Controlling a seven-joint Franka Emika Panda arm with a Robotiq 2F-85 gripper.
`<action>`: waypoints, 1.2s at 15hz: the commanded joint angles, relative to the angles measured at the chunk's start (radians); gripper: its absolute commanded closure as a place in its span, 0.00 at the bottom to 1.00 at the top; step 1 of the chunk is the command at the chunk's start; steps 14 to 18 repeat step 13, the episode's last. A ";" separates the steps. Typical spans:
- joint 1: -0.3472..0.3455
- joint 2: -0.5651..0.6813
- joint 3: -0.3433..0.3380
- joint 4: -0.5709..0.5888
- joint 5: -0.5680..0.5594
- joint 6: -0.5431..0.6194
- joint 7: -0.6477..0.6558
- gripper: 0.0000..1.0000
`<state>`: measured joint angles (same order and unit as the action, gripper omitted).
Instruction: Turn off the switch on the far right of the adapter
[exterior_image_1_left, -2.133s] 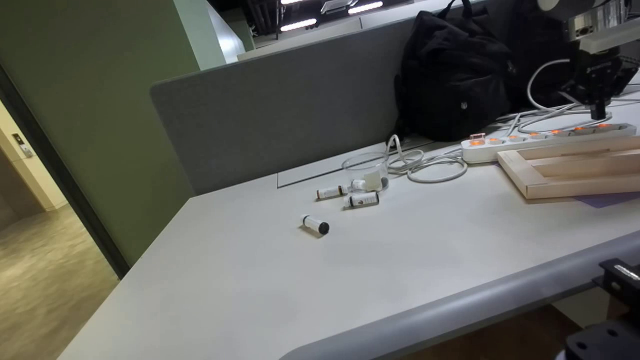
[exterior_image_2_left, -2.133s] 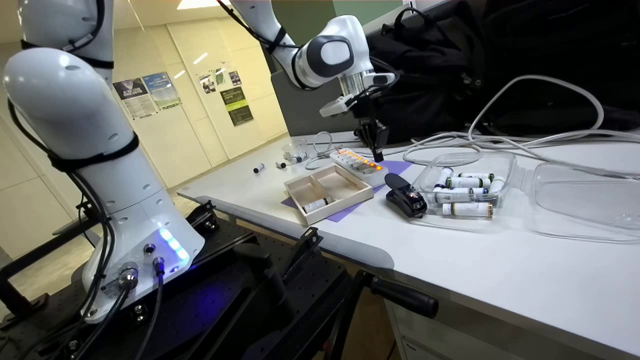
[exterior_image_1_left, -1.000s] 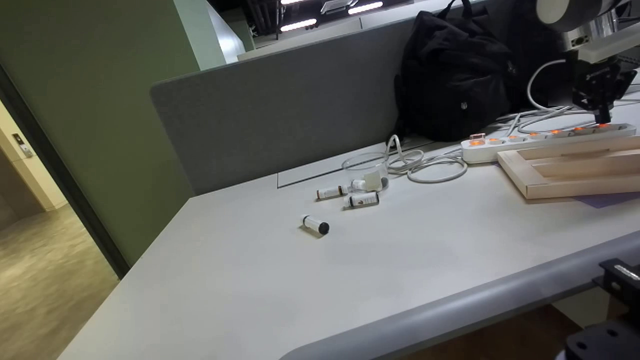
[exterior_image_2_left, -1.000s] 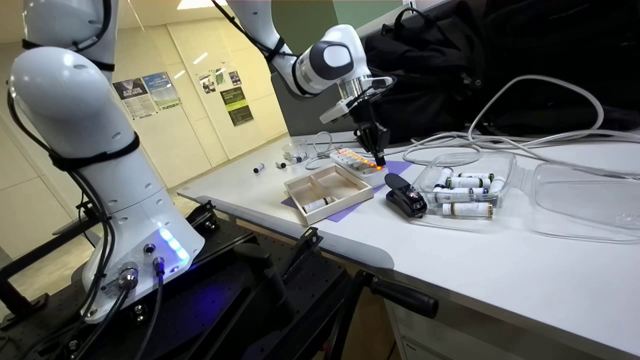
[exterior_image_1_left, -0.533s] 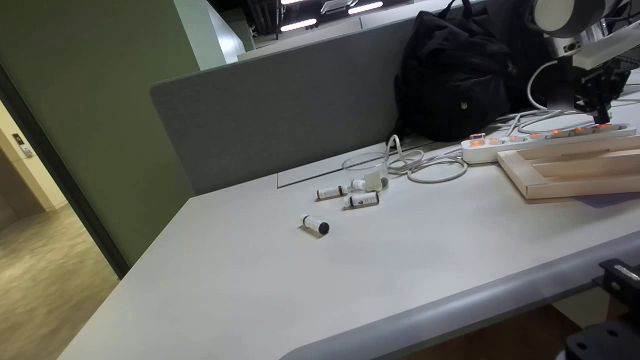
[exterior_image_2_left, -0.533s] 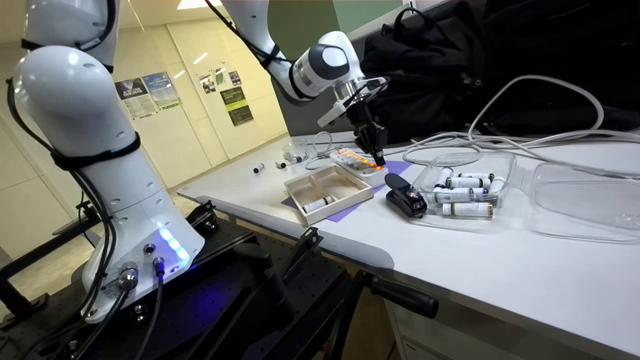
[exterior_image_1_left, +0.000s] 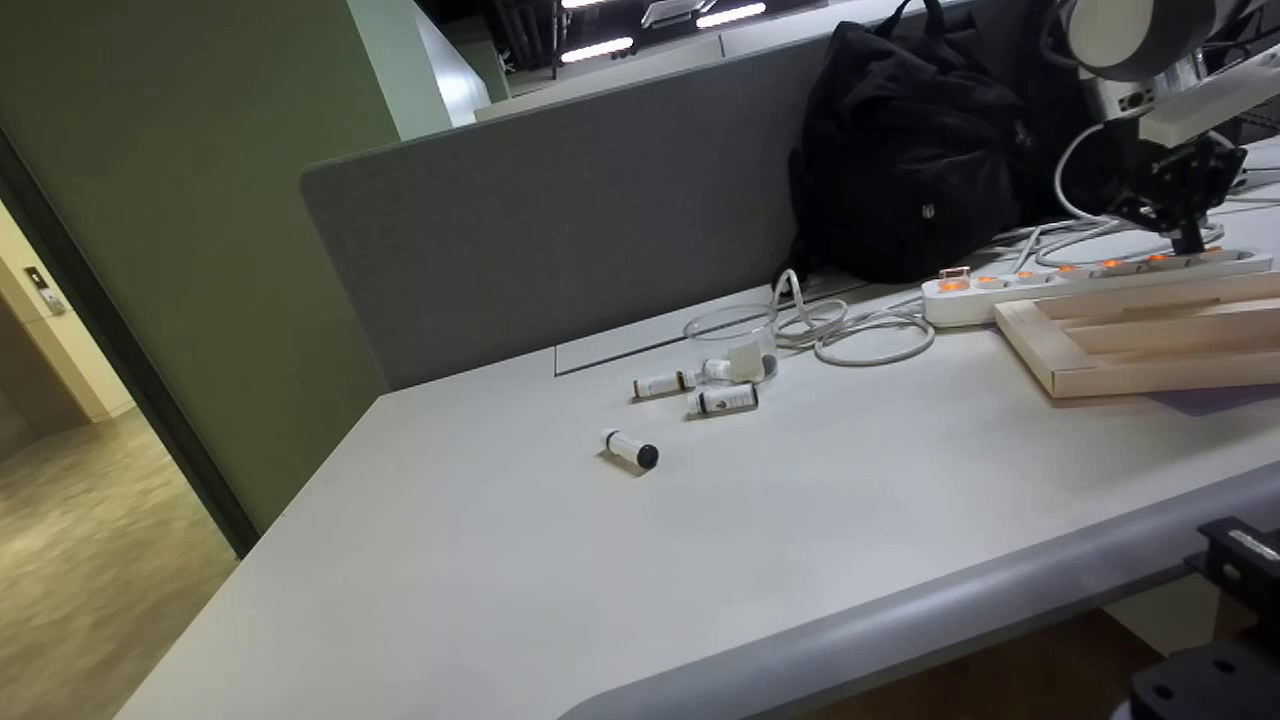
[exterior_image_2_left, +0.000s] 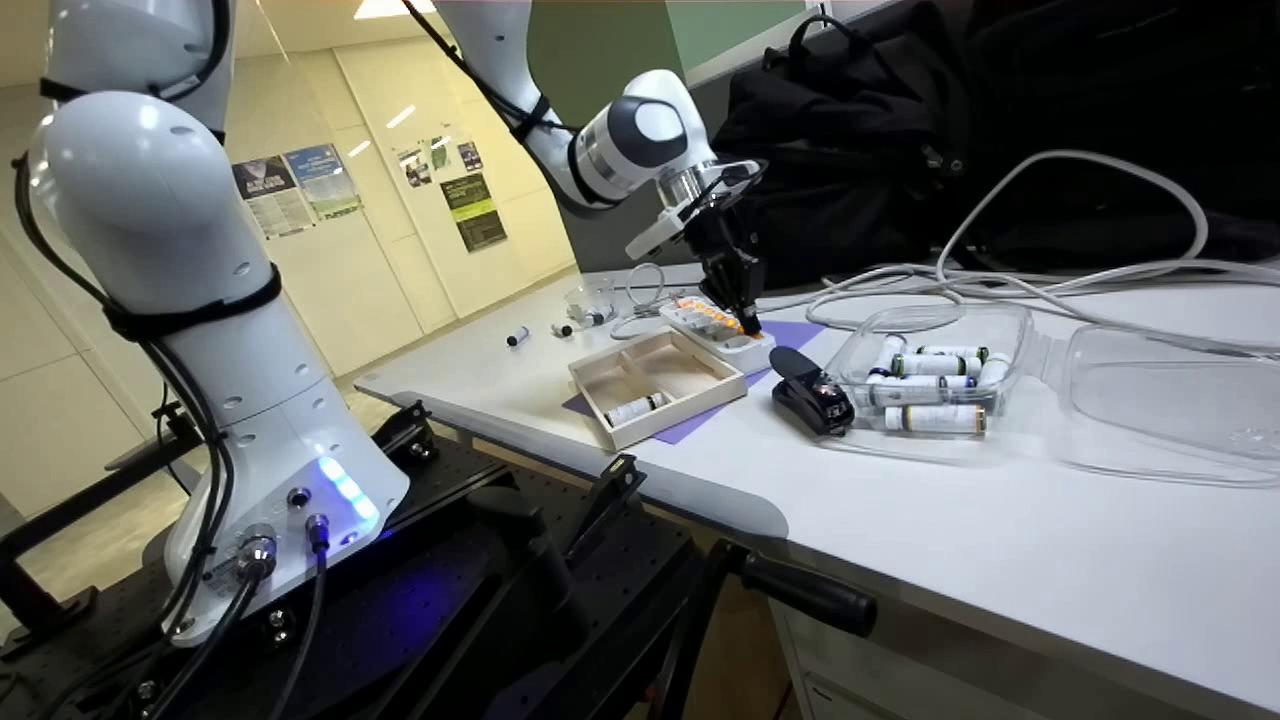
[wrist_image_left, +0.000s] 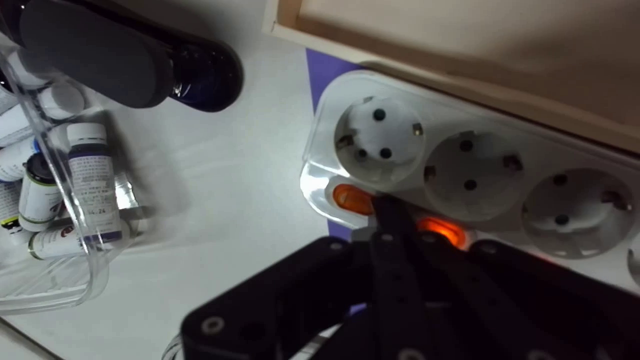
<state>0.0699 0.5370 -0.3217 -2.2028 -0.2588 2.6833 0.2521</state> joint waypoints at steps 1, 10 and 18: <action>0.019 -0.108 -0.017 -0.058 -0.020 0.013 0.028 1.00; -0.111 -0.363 0.070 -0.011 0.010 -0.251 -0.082 0.67; -0.135 -0.394 0.089 -0.014 0.013 -0.268 -0.095 0.71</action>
